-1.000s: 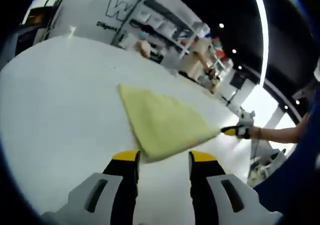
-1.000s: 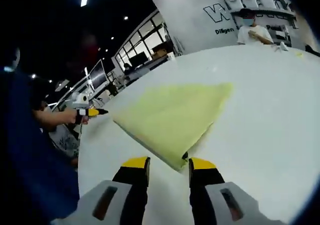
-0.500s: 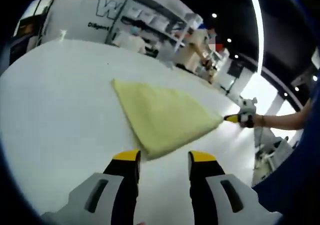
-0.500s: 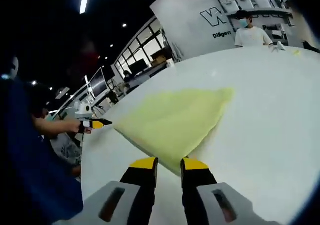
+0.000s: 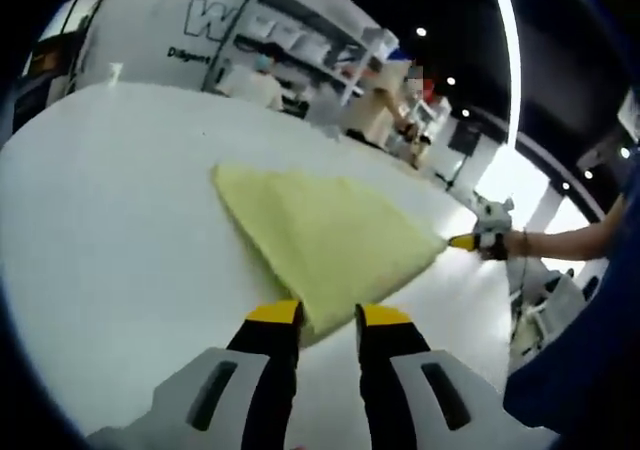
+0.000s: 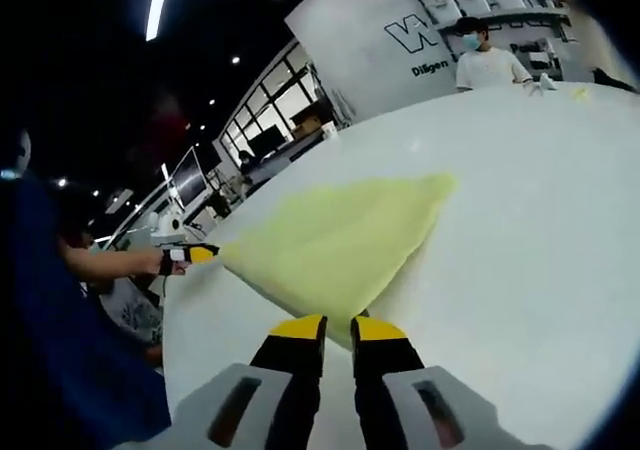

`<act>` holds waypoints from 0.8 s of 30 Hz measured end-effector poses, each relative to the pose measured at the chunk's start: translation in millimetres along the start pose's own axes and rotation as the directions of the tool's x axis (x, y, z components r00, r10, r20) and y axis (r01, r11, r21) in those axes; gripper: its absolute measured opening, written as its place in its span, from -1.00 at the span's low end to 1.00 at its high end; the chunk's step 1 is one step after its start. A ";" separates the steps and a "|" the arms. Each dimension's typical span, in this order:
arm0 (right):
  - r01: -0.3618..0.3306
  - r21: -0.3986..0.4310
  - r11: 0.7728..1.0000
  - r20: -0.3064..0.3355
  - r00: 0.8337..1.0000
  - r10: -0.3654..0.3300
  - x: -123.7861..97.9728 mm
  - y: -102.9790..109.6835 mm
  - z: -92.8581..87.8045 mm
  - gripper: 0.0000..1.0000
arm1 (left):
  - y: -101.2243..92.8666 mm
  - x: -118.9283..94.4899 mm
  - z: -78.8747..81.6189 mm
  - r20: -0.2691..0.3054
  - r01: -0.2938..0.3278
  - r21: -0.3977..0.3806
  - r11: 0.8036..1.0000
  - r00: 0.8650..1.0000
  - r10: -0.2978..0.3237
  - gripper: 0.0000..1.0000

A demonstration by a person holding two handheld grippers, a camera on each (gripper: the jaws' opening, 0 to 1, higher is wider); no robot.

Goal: Fold the garment on the visible template until the final outline fits inside the template.

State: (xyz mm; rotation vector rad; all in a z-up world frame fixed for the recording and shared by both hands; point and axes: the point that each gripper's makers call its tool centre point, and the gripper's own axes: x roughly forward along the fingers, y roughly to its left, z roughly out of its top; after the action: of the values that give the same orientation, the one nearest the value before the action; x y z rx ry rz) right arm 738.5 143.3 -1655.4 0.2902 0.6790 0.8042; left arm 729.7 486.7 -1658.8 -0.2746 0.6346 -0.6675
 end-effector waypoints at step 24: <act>0.028 0.068 0.997 0.040 0.999 -0.030 -4.8 -8.6 1.2 -1.00 | 11.9 -4.2 -9.0 -0.038 -0.079 -0.117 0.990 0.996 0.075 -0.96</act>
State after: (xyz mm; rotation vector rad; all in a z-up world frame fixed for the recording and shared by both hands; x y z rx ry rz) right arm 741.7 134.0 -1656.5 0.3562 0.6717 0.7469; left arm 727.3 498.2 -1669.0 -0.3480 0.7151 -0.5618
